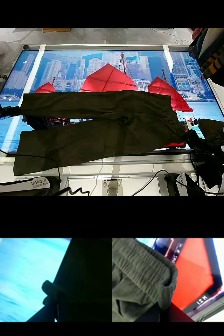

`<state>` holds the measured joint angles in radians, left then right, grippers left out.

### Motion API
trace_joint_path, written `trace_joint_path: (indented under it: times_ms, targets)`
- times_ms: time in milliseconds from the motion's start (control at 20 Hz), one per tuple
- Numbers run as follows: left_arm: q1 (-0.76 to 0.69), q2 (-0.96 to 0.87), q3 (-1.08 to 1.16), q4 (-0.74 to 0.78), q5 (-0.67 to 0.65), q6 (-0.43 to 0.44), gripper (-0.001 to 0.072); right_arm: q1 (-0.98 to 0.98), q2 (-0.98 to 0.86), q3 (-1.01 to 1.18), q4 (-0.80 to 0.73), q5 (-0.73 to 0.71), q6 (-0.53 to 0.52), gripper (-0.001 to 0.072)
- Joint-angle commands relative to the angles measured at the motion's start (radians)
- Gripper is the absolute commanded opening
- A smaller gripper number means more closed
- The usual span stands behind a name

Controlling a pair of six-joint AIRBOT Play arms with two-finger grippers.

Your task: Fold the clothes and pants, and hang the long-sleeved shirts on hangers.

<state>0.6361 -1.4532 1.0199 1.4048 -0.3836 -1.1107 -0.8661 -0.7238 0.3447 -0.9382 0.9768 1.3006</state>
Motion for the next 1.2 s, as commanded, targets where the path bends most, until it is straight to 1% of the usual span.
trace_joint_path:
  times_ms: [0, 250, 350, 450, 500, 550, 600, 650, 800, 900, 950, 1050, 1150]
  targets:
    - [-0.008, -0.001, 0.005, -0.002, 0.056, 0.000, 0.0010, 0.001, 0.001, 0.000, 0.000, -0.001, 0.000, 0.0034]
    - [-0.011, 0.000, 0.005, -0.001, -0.094, 0.000, 0.0010, 0.001, 0.001, 0.000, 0.000, 0.004, 0.001, 0.0034]
    - [-0.011, 0.000, 0.005, 0.030, -0.166, 0.000, 0.0011, 0.001, 0.001, 0.000, -0.001, 0.010, 0.000, 0.0034]
    - [-0.011, 0.000, 0.005, 0.046, -0.197, 0.000, 0.0011, 0.001, 0.001, 0.000, -0.002, 0.010, 0.000, 0.0034]
    - [-0.011, 0.003, 0.005, 0.046, -0.211, 0.000, 0.0062, 0.000, 0.001, 0.000, -0.003, 0.010, 0.000, 0.0034]
    - [-0.013, 0.011, 0.006, 0.046, -0.245, 0.000, 0.0275, 0.000, 0.001, 0.000, -0.004, 0.009, 0.000, 0.0035]
    - [-0.012, 0.021, 0.006, 0.048, -0.276, 0.000, 0.0591, 0.000, 0.001, 0.000, -0.005, 0.007, 0.000, 0.0035]
    - [-0.004, 0.032, 0.006, 0.064, -0.308, 0.000, 0.0650, 0.001, 0.001, 0.000, -0.005, 0.006, 0.000, 0.0035]
    - [0.042, 0.060, 0.006, 0.125, -0.402, 0.002, 0.0617, 0.001, 0.001, 0.000, -0.005, 0.009, 0.000, 0.0034]
    - [0.102, 0.061, 0.006, 0.104, -0.492, 0.057, 0.0617, 0.001, 0.001, 0.000, -0.005, 0.008, 0.000, 0.0035]
    - [0.138, 0.060, 0.006, 0.075, -0.543, 0.110, 0.0616, 0.001, 0.001, 0.000, -0.005, 0.008, 0.000, 0.0035]
    - [0.215, 0.054, 0.006, -0.035, -0.648, 0.254, 0.0616, 0.001, 0.001, 0.000, -0.005, 0.006, 0.000, 0.0035]
    - [0.290, 0.029, 0.006, -0.227, -0.746, 0.398, 0.0616, 0.001, 0.001, 0.000, -0.005, 0.007, 0.000, 0.0035]
